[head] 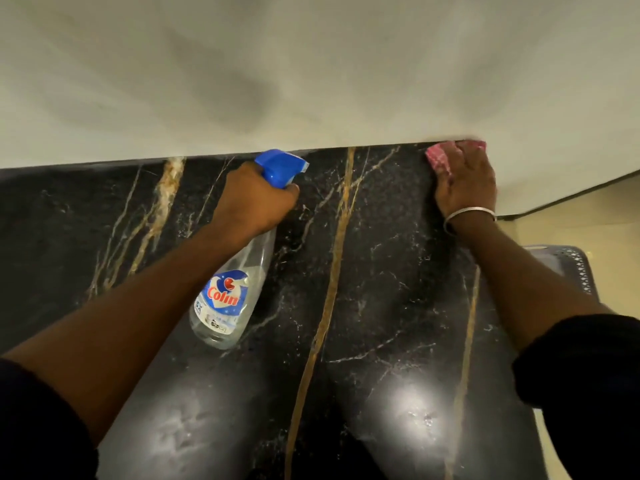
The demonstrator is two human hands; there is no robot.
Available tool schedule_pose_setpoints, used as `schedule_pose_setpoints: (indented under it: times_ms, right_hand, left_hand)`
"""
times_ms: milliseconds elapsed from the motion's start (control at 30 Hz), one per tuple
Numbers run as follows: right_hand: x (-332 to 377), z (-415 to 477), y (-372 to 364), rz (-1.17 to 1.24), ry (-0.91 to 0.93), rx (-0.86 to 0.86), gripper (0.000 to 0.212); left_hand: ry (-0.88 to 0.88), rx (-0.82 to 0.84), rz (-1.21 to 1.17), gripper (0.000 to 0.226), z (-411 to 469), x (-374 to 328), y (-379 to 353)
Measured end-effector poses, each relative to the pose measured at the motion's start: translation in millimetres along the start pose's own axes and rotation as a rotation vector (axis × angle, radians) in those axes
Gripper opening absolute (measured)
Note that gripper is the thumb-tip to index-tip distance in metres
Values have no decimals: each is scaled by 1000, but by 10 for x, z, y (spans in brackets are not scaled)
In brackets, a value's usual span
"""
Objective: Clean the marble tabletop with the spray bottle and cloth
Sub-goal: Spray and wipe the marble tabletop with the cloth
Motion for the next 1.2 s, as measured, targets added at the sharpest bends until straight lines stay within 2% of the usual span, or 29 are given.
schedule_pose_setpoints:
  times_ms: [100, 167, 300, 533, 767, 867, 1000, 1200]
  right_hand:
    - [255, -45, -102, 80, -214, -28, 55]
    - [587, -89, -189, 92, -247, -5, 56]
    - [1497, -181, -441, 29, -117, 21, 57]
    - [2931, -398, -853, 48, -64, 53, 57]
    - [4229, -675, -1205, -40, 188, 142, 57]
    - [4296, -704, -1278, -134, 308, 163, 56]
    - [3858, -700, -1157, -150, 474, 146, 55]
    - [2705, -431, -821, -128, 251, 63, 56]
  left_hand:
    - [48, -17, -30, 20, -54, 198, 156]
    - [70, -19, -15, 17, -116, 314, 272]
    - [86, -48, -22, 18, -265, 529, 570]
    - [92, -44, -78, 22, -492, 1059, 1205]
    - [62, -68, 12, 23, -616, 1472, 1533]
    - [33, -57, 28, 23, -596, 1504, 1518]
    - [55, -39, 47, 21, -499, 1421, 1352]
    - [56, -77, 9, 14, -455, 1236, 1192]
Point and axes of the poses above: each hand's wrist, its own z-axis towards the middle knuckle, its own y-axis out of the back of the hand, x = y × z, the point moved 4 cm from there along z, towards the middle knuckle, and after that the axes turned 14 degrees about x, right-handed, at the moved point
